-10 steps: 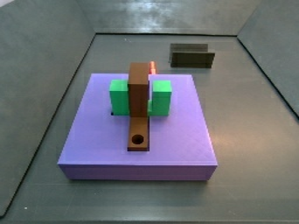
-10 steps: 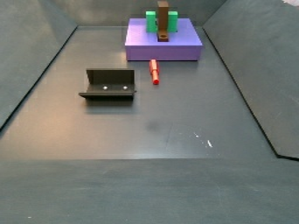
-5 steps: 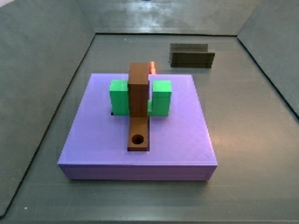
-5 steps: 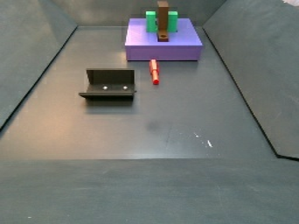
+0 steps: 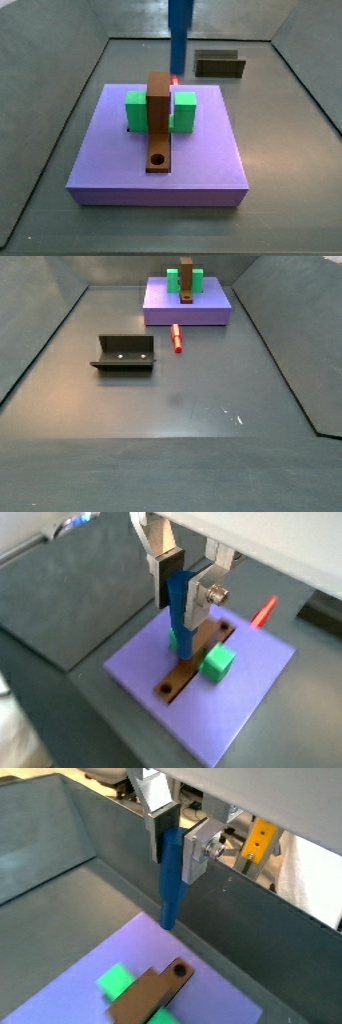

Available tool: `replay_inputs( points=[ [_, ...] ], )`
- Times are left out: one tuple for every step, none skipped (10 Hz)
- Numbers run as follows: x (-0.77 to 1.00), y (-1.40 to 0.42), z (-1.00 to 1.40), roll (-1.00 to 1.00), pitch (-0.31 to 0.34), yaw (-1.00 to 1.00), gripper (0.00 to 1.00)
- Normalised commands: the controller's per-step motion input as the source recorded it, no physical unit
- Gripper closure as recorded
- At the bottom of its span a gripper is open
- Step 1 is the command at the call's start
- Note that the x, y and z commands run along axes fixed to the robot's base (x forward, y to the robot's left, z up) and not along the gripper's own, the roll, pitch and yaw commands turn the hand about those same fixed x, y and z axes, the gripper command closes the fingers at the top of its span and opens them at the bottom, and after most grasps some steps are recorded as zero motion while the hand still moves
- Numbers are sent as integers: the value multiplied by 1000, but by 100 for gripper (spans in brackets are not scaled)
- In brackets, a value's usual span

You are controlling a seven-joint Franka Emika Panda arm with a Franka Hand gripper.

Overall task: Pick up the blue object. Move up. Place the blue object on the fixture. Regrasp the blue object. Move to above the board. Insert the blue object.
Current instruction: Insert the blue object.

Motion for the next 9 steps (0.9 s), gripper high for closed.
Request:
replay_inputs(
  points=[
    [0,-157,-731,-180,-50,-37,100],
    [0,-97,-714,-196,-41,-20,100],
    [-74,3,-743,-80,0,0,100],
    [-160,0,-520,359,0,0,100],
    [-280,0,-560,377,-3,77,100],
    [-217,-69,-534,273,-6,0,100],
    [-177,-66,-251,61,-24,0,100],
    [-134,-77,-186,0,-21,0,100],
    [0,-111,-214,-26,-79,0,100]
  ],
)
